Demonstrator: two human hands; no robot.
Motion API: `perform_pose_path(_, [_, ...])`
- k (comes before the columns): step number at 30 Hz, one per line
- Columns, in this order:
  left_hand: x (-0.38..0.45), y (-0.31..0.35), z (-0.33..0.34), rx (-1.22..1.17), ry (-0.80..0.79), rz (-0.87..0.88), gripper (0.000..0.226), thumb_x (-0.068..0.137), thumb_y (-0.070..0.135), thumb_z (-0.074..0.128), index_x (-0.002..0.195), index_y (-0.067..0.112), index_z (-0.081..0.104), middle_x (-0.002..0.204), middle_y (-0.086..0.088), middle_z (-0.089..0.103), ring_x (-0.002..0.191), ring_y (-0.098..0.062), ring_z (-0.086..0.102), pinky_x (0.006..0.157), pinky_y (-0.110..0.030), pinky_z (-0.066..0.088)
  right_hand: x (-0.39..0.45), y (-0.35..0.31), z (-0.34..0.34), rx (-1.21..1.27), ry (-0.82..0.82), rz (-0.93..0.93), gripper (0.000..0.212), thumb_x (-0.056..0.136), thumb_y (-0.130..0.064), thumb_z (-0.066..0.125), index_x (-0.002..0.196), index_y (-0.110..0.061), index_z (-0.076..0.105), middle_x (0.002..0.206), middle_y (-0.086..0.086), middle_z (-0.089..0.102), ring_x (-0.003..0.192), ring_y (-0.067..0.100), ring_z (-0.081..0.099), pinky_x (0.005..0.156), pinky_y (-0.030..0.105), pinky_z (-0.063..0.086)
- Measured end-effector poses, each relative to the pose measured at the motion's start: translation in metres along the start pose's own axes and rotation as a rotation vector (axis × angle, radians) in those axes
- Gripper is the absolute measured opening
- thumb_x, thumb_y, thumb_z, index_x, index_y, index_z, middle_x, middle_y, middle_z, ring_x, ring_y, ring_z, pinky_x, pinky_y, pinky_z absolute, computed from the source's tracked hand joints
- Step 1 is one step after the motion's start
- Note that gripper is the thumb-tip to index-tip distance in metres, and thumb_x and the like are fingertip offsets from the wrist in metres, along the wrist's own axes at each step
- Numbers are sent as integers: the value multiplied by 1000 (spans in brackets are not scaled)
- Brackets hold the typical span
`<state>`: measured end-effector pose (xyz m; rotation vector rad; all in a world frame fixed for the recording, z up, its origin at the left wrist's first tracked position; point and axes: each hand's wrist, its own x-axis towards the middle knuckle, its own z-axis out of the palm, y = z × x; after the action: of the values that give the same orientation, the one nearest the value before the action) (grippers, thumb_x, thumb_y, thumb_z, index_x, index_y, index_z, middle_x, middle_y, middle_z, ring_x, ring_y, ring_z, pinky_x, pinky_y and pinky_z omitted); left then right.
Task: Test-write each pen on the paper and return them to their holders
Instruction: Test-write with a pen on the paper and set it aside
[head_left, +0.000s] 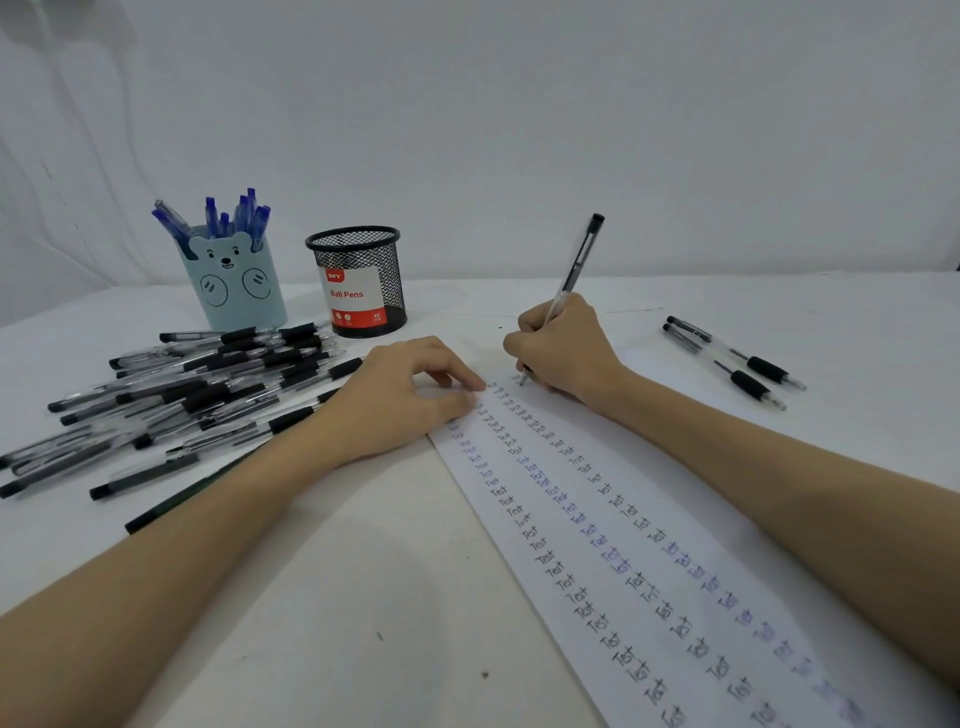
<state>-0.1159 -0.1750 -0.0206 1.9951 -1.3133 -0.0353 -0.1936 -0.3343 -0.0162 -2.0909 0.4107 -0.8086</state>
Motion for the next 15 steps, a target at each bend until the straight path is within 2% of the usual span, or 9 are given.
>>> perform_pose_path(2, [0,1,0,0,-1,-3,10,81,19,71,87,26,73,97,12,64,86,2,58,67,-2,33,0,0,1,-9,-12,-4,50,68,7,47,37,-20,19,28,-11,16,55,19,44,52,27,28])
perform_pose_path(6, [-1,1,1,7,-5,-9,11,81,20,71,87,28,73,98,12,64,86,1,58,67,-1,33,2,1,2,-37,12,-21,50,68,6,46,32,-15,18,34,-6,9,62,16,39,53,28,20])
perform_pose_path(10, [-1,1,0,7,-6,-5,10,81,20,71,88,28,73,98,11,64,86,1,58,68,-2,33,1,2,2,-20,18,-34,51,69,6,47,37,-20,17,32,-9,11,58,18,38,48,22,24])
perform_pose_path(12, [-1,1,0,9,-6,0,10,82,19,70,89,26,73,98,11,64,87,0,57,68,-1,33,1,1,3,-29,4,-33,51,68,6,47,34,-16,17,33,-8,10,59,19,34,54,26,24])
perform_pose_path(15, [-2,1,0,8,-6,5,11,82,19,70,90,25,73,98,11,64,86,0,57,68,-1,33,3,2,3,-42,15,-6,52,70,5,48,35,-18,17,31,-8,12,59,19,40,51,27,21])
